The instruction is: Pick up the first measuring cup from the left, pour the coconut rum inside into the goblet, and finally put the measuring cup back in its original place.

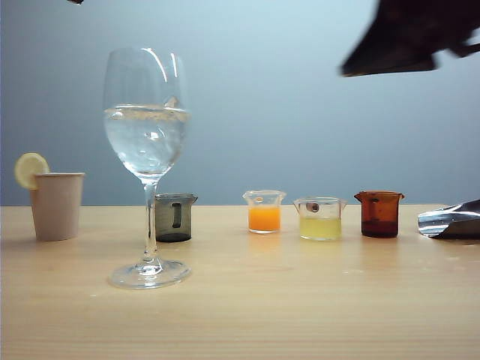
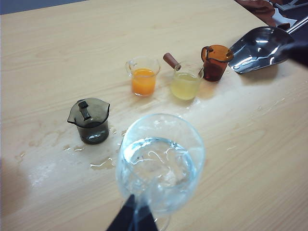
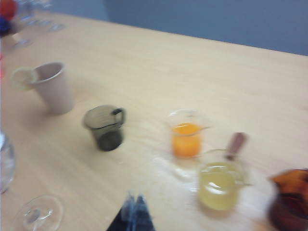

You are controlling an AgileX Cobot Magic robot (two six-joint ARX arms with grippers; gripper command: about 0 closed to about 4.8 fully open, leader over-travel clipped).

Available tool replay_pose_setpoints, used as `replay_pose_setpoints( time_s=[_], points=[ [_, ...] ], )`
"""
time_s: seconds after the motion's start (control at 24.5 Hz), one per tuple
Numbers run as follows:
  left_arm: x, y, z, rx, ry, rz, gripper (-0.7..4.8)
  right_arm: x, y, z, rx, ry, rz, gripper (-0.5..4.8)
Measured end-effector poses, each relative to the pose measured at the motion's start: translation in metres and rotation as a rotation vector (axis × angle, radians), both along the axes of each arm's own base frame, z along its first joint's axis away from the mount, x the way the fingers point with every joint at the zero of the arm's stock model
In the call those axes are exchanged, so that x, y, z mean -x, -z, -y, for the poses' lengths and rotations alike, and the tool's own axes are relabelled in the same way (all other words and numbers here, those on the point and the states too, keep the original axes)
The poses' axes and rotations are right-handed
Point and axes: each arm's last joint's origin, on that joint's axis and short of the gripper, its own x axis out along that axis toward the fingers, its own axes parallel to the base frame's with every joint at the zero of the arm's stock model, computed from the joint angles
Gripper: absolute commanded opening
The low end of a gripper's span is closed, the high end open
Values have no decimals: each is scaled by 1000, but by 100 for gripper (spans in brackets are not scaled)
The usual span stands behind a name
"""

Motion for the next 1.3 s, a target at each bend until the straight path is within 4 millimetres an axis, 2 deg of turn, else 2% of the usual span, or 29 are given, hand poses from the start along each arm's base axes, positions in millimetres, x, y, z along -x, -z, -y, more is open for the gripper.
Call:
replay_pose_setpoints(
  time_s=[0.29,0.37,0.45,0.65,0.73,0.86,0.98,1.06,1.3],
  points=[
    [3,1,-8,22,-19,18,-5,22,-26,40,-39,133,96,-2],
    [0,7,-11,20,-32,-3,-5,27,-28,50,-35,184,96,-2],
    [-9,25,-26,26,-95,-63,-5,37,-28,66,1,301,107,-2],
    [-6,42,-52,33,-258,-62,-5,51,-5,92,-43,497,127,-2],
    [-1,56,-64,28,-352,-60,-5,51,22,100,-71,541,102,-2],
    [7,71,-70,32,-386,-56,-5,51,41,103,-112,571,56,-2],
    [18,89,-77,40,-439,-33,-5,51,46,103,-118,585,70,-2],
    [27,109,-83,47,-484,-17,-5,52,55,104,-84,605,96,-2],
    [35,134,-92,57,-577,6,-5,48,63,100,-43,589,117,-2]
  ],
)
